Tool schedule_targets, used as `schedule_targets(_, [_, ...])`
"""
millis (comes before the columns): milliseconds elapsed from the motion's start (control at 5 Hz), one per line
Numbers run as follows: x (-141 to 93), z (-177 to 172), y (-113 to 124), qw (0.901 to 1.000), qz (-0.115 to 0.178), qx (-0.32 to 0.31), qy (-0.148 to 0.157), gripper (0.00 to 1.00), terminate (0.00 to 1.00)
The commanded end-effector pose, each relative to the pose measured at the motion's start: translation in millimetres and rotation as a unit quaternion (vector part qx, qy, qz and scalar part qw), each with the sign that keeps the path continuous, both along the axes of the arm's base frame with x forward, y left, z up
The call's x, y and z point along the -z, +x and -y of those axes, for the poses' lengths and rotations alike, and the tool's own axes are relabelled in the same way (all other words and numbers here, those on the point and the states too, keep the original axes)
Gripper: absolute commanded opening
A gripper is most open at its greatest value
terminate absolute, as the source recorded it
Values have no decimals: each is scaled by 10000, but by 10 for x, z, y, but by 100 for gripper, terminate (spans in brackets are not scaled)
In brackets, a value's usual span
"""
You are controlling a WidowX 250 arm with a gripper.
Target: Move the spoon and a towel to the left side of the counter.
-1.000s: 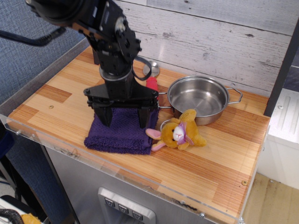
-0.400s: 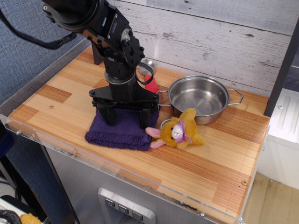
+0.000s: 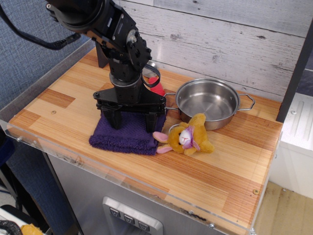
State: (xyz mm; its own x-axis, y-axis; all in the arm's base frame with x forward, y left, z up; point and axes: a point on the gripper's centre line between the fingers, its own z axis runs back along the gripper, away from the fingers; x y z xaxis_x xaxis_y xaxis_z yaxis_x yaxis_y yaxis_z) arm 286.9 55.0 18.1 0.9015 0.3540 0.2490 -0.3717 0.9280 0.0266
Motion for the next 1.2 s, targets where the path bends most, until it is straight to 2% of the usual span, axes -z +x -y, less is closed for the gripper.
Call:
schedule_targets(0, [-122, -320, 29, 9990, 165, -407, 88, 100, 0])
schedule_targets(1000, [-129, -951, -39, 9922, 113, -1230, 181, 100, 0])
